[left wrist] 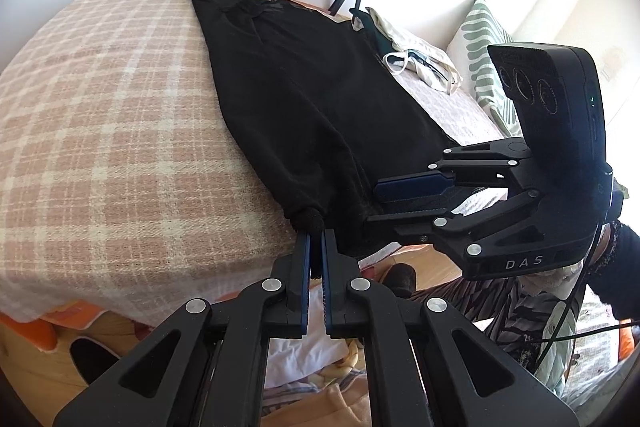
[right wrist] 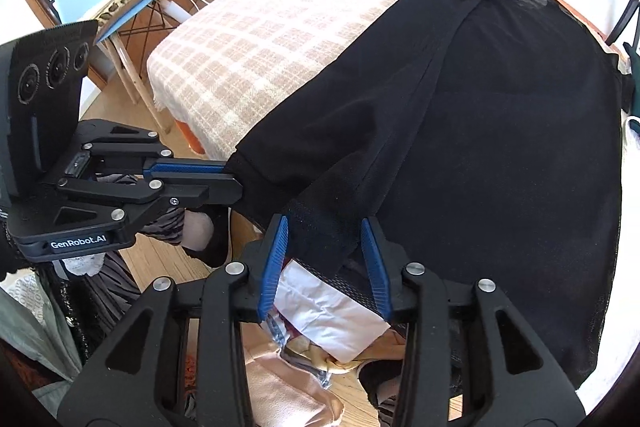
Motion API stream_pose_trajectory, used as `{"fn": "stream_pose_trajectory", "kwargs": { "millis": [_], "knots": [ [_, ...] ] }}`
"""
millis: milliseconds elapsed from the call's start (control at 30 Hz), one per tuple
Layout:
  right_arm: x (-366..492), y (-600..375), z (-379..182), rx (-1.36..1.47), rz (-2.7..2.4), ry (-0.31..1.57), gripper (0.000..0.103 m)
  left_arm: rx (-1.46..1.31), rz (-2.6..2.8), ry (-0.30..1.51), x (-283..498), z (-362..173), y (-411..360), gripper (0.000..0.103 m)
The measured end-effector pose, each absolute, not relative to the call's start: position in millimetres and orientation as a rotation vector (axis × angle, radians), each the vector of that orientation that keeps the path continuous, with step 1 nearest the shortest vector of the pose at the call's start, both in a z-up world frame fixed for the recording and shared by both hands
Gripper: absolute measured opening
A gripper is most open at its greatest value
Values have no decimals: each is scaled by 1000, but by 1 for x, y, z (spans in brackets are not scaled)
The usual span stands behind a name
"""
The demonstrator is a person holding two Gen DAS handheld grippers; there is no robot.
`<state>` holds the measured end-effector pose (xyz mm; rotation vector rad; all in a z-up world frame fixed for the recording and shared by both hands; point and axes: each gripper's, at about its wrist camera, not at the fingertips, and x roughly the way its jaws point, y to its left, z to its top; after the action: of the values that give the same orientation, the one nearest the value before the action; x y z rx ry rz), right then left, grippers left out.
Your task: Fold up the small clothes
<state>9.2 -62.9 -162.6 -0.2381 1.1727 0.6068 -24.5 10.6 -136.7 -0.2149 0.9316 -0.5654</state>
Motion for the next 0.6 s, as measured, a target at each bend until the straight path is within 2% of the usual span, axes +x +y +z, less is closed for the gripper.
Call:
{"fn": "stream_pose_trajectory", "kwargs": {
  "millis": [33,67,300,433,600],
  "knots": [
    [11,-62,-165,-252,598,1179,20,-213,-563,932,-25,-137,11,4],
    [12,-60,-168,-261,588,1185,6,-213,-560,932,-25,-137,11,4],
    [17,-100,-154,-9,579,1189,4,-223,-551,926,-29,-134,18,4],
    [17,-104,-170,-4,567,1256,5,-176,-566,968,-32,-143,9,4],
    [20,-109,-155,-6,564,1219,7,-106,-526,974,-37,-135,9,5]
  ]
}}
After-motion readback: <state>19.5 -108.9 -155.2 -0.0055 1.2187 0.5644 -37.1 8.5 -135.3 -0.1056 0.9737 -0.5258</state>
